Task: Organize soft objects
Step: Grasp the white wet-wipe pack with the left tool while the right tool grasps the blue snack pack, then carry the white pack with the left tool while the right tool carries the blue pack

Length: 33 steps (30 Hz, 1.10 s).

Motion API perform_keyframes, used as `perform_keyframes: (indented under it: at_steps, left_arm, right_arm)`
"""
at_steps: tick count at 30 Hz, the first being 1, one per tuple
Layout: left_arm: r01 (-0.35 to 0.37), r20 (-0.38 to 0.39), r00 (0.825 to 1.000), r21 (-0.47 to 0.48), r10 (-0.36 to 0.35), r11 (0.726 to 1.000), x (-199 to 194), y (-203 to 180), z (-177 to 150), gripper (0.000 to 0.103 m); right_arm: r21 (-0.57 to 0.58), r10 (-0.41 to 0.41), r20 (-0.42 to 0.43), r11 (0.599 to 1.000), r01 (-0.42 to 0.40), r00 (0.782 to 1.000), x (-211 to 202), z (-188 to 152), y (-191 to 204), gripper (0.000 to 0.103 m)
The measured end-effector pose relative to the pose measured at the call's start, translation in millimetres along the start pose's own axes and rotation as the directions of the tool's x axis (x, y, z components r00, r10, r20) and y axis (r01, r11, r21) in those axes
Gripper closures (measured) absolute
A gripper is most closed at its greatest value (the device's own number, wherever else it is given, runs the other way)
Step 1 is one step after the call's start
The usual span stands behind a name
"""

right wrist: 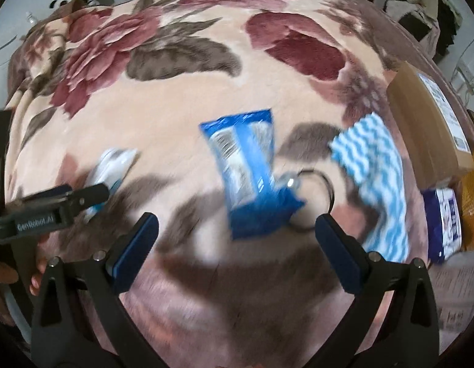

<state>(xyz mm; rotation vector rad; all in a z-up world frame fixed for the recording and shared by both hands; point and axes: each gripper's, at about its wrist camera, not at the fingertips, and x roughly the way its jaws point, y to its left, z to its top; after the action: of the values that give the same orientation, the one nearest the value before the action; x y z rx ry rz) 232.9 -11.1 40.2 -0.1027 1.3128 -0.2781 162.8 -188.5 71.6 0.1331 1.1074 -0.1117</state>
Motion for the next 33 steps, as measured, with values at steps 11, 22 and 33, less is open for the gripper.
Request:
perform_keyframes:
  at_steps: [11,22,33]
  left_arm:
    - [-0.029,-0.002,1.0,0.054,0.03,0.998,18,-5,-5,0.044]
    - [-0.027,0.025,0.999,0.077,0.025,0.997,-5,-13,-26,0.06]
    - [-0.019,0.043,0.999,0.121,0.014,0.992,-42,-37,-86,0.06]
  right_arm:
    - [-0.055,-0.025,-0.036,0.998,0.023,0.999,52,23,6,0.012]
    - [-0.129,-0.041,0.033,0.991,0.045,0.999,24,-4,25,0.054]
    - [-0.118,-0.023,0.02,0.993,0.025,1.0,-9,-65,27,0.054]
